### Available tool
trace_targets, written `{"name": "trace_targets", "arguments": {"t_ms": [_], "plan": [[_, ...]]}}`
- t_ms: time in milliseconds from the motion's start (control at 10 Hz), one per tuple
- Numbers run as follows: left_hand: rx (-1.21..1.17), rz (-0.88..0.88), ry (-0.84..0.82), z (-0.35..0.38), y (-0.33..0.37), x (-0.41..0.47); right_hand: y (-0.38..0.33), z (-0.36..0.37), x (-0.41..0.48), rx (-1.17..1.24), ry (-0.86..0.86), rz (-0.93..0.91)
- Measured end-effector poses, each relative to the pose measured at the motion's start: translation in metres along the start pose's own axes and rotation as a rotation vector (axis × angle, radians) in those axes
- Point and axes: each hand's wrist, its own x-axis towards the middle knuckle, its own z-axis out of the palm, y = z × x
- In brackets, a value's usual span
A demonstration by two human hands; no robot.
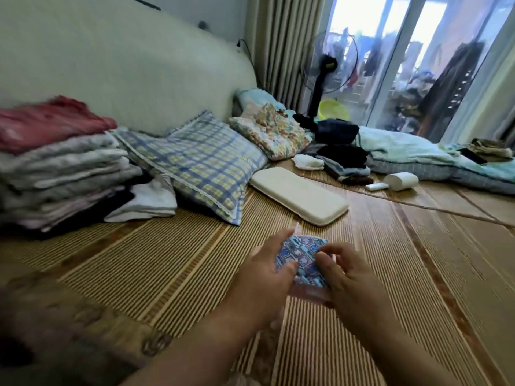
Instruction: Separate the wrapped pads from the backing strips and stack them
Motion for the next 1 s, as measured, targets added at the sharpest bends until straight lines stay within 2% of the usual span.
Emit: {"name": "trace_targets", "arguments": {"t_ms": [200,300,500,600,700,800,900,1000], "plan": [[0.195,-0.090,0.193,-0.119,-0.026,0.018,-0.063,0.108,0.047,0.295,-0.340,0.072],[0.257,-0.181,0.245,-0.166,-0.054,0.028,-0.075,0.171,0.069,0.283,-0.482,0.106],[0.351,-0.385,0.255,-0.221,-0.129,0.038,-0.070,0.273,0.097,0.174,-0.638,0.165],[0.434,-0.438,0.257,-0.231,-0.160,0.043,-0.056,0.305,0.104,0.087,-0.696,0.163],[0.429,-0.474,0.241,-0.234,-0.183,0.047,-0.041,0.324,0.113,-0.226,-0.659,-0.062],[0.434,-0.477,0.238,-0.231,-0.198,0.049,-0.028,0.332,0.124,-0.482,-0.695,-0.200],[0.494,-0.480,0.227,-0.225,-0.202,0.049,-0.020,0.333,0.131,-0.615,-0.724,-0.201],[0.521,-0.483,0.211,-0.226,-0.199,0.052,-0.024,0.328,0.131,-0.656,-0.711,-0.299]]}}
